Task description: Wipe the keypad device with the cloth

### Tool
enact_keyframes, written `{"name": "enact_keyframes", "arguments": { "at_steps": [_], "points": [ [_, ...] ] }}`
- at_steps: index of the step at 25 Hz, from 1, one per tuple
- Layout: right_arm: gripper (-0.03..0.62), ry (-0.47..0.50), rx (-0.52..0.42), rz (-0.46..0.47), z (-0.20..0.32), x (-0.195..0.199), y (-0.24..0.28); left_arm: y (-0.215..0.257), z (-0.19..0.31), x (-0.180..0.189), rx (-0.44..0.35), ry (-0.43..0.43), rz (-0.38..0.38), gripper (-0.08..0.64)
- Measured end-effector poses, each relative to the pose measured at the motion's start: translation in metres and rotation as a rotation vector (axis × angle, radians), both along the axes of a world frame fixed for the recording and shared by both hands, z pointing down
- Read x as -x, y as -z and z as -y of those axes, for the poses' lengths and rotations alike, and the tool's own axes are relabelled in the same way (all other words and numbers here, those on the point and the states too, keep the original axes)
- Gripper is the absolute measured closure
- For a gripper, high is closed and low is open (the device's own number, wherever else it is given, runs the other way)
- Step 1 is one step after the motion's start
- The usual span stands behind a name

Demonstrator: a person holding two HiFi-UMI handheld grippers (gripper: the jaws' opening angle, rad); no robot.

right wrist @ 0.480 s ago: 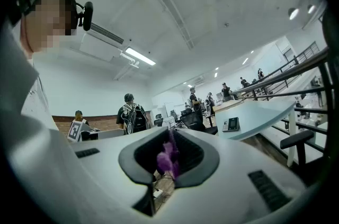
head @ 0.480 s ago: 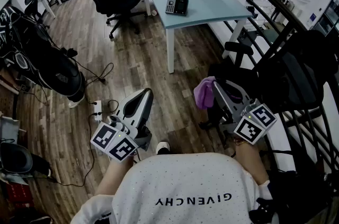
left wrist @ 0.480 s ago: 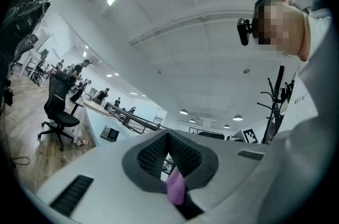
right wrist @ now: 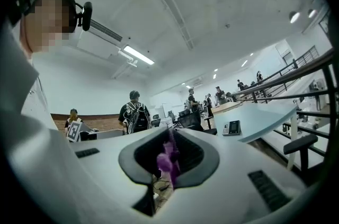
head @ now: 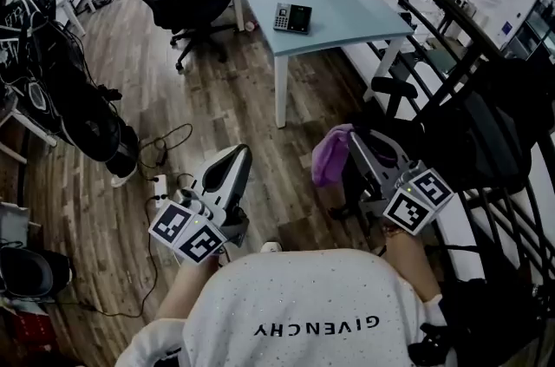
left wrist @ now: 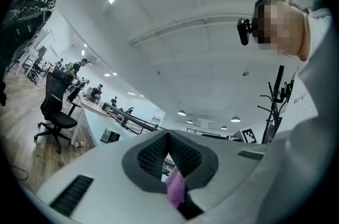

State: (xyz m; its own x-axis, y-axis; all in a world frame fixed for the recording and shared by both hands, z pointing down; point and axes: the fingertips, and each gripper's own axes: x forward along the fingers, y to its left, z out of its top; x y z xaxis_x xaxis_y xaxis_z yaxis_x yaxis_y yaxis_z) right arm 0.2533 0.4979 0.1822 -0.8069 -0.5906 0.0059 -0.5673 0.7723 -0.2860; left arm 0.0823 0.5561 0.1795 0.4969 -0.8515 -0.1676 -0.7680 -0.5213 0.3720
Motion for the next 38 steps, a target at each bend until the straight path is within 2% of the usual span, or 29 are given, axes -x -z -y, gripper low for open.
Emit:
{"name": "enact_keyframes", "arguments": {
  "at_steps": [4,9,14,18,20,23,26,29,32,35,38],
  "points": [
    [0.563,-0.039,0.006,0.014,0.013,0.013,-0.002,-0.002,0.010,0.019,0.004,-0.021,-0.001,0.558],
    [0.563,-0.095,0.008,0.021,0.052,0.029,-0.027,-0.022,0.048,0.036,0.022,-0.061,0.029,0.558],
    [0.563,-0.135,0.042,-0.018,0.071,0.050,-0.018,-0.005,0.072,0.063,0.007,-0.071,0.050,0.559],
    [0.563,-0.129,0.044,-0.047,0.093,0.060,-0.003,0.011,0.096,0.065,0.003,-0.070,0.111,0.558],
    [0.563,-0.122,0.038,-0.058,0.105,0.068,-0.011,0.003,0.107,0.070,-0.003,-0.077,0.100,0.558],
    [0.563,-0.105,0.019,-0.064,0.123,0.081,-0.024,-0.010,0.124,0.079,-0.007,-0.106,0.025,0.560],
    [0.563,-0.096,0.016,-0.054,0.159,0.079,-0.011,0.006,0.155,0.080,-0.013,-0.109,0.007,0.560],
    [0.563,-0.073,0.010,-0.043,0.203,0.084,0.004,0.017,0.198,0.084,-0.029,-0.080,0.064,0.560],
    [0.563,-0.048,-0.030,-0.064,0.239,0.097,0.002,0.006,0.239,0.095,-0.047,-0.038,0.119,0.560],
    [0.563,-0.039,-0.041,-0.057,0.277,0.099,-0.002,-0.006,0.277,0.098,-0.025,-0.029,0.084,0.559],
    [0.563,-0.030,-0.034,-0.055,0.317,0.099,-0.009,-0.017,0.313,0.104,0.002,-0.001,0.085,0.559]
  ]
}}
